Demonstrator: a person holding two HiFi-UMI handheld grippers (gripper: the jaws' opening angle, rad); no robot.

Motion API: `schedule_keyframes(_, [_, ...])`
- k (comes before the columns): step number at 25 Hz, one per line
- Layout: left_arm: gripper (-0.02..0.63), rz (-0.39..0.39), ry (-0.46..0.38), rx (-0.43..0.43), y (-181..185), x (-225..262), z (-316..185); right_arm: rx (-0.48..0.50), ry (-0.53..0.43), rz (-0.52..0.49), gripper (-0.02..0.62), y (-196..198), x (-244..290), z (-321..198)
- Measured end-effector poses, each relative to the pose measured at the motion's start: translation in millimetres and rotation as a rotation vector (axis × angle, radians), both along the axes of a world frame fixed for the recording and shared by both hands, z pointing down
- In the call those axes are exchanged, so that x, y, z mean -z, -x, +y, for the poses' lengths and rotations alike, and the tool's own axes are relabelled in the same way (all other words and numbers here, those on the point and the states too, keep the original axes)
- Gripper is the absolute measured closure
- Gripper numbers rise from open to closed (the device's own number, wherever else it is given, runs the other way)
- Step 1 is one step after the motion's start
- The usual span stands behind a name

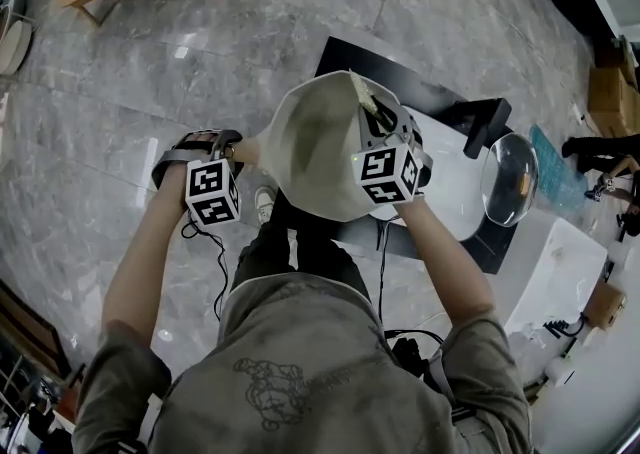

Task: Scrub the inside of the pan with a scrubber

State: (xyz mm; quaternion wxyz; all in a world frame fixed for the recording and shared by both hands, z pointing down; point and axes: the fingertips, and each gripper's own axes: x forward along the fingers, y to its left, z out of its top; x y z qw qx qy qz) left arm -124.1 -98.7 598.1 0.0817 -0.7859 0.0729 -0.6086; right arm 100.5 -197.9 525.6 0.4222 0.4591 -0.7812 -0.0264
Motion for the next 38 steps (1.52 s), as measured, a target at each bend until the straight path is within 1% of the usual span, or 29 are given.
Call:
schedule_keyframes(3, [0.416,0.003,-0.007,-0.004,0.6,0.8,0.3,-0.016,0.006,0.044,0.523,2.0,-19.2,-4.4])
schedule_keyframes(5, [0.417,0.006,-0.011,-0.008,0.8,0.6,0.9,-0.006,0.015,0.082,0.523,3.0,-32.1,-4.1])
schedule_keyframes(8, [0.417,0.013,-0.031,-0.016,0.1,-0.5,0.1,0.034,0.014,0.16,0.523,3.6,-48.6,-1.0])
schedule_keyframes(11, [0.417,0.027,-0.035,-0.015,-1.5,-0.1,0.6,0.063,0.052,0.171,0.523,7.8,-61.9,4.5])
schedule_keyframes(15, [0.417,0.017,-0.035,-0.013,2.7,0.4,0.5,0.171,0.122,0.197,0.523,31.3,-80.2,16.8])
schedule_keyframes(18, [0.417,0.025,-0.036,-0.01,-2.2,-0.5,-0.3,0.261,0.214,0.229,0.523,41.1,-96.4,37.8])
schedule_keyframes(22, [0.417,0.017,-0.032,-0.008,2.4,0.8,-0.2,0.374,0.336,0.194,0.52,60.5,-106.8,68.9])
schedule_keyframes(25, [0.417,0.026,-0.033,-0.004,-0.9,0.6,-0.9,0.438,0.407,0.186,0.52,62.3,-105.3,86.3])
schedule_keyframes(29, [0.417,0.026,-0.037,0.003,-0.7,0.9,-1.4,0.488,0.565,0.106,0.518,70.5,-102.5,119.1])
schedule_keyframes(33, [0.417,0.028,-0.04,0.007,-1.6,0.2,-1.7,0.56,0.769,0.037,0.518,75.7,-98.7,159.9])
schedule_keyframes(35, [0.417,0.03,-0.043,0.007,-1.9,0.4,-1.1,0.563,0.868,-0.006,0.518,76.0,-96.7,176.3])
schedule_keyframes(38, [0.417,0.029,-0.042,0.007,-2.6,0.0,-0.8,0.554,0.926,-0.057,0.52,73.1,-94.2,184.2])
